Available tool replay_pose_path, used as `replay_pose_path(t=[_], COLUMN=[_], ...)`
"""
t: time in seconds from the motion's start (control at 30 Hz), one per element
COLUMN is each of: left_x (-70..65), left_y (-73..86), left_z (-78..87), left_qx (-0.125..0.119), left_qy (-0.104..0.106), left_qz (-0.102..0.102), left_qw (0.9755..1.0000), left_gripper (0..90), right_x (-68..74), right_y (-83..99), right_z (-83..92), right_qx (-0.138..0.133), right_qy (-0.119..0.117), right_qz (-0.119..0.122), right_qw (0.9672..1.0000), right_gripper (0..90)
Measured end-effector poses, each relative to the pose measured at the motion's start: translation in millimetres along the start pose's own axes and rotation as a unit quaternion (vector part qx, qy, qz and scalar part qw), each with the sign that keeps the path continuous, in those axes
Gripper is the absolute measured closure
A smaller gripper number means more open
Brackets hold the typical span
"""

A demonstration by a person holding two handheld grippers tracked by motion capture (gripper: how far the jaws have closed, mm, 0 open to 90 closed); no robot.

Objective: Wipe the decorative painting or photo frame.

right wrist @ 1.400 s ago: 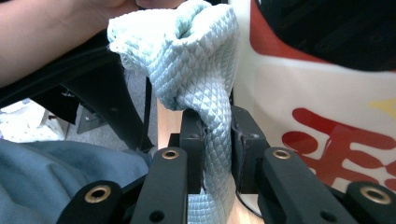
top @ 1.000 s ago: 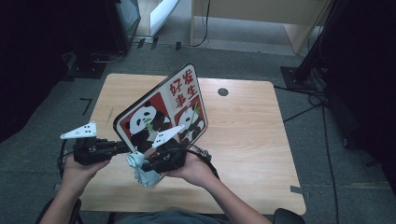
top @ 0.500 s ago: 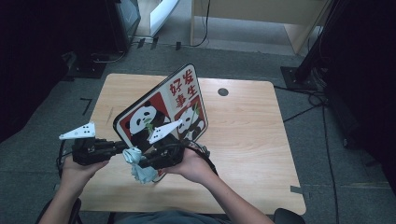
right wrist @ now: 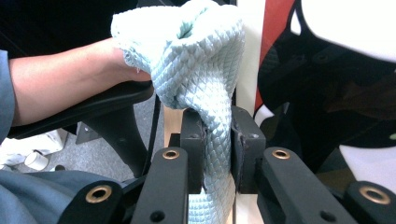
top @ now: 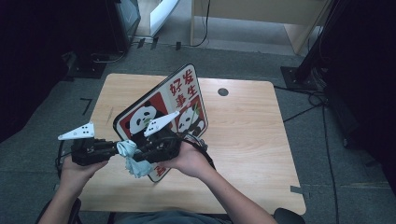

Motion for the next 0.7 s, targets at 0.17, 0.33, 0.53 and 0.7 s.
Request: replay_pose_path(t=[0.17,0.33,0.53,0.7], left_x=[-0.6,-1.8,-2.7,-5.3], left_y=[0.4,0.4,1.4,2.7], left_z=[0.1,0.5,2.3,2.8], left_qx=[0.001,-0.002,-0.002,-0.001], left_qy=[-0.001,-0.001,-0.002,-0.003], left_qz=[0.001,0.0,0.0,-0.001], left_qw=[1.0,1.0,1.0,1.0], left_gripper=[78.5,78.5,78.5,78.6], right_x=[0.5,1.1,1.6,2.6], right_y=[-6.4,-13.2,-19.0,-28.0], right_z=[1.9,3.8,6.1,9.5], right_qx=[-0.001,-0.005,-0.009,-0.015], right_qy=[0.0,-0.002,-0.001,0.0], right_qz=[-0.003,-0.006,-0.002,0.005], right_qw=[1.0,1.0,1.0,0.9999], right_gripper=[77.7,77.7,77.7,77.7])
Point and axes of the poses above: each handheld gripper's, and its own axes: z roughly backward along the jaws, y roughly out of its underside, x roughly to its left, the point moved 4 cm from there along -z, roughly forward along the jaws, and after that the axes turned 9 degrees about y, right-handed, at the moved point
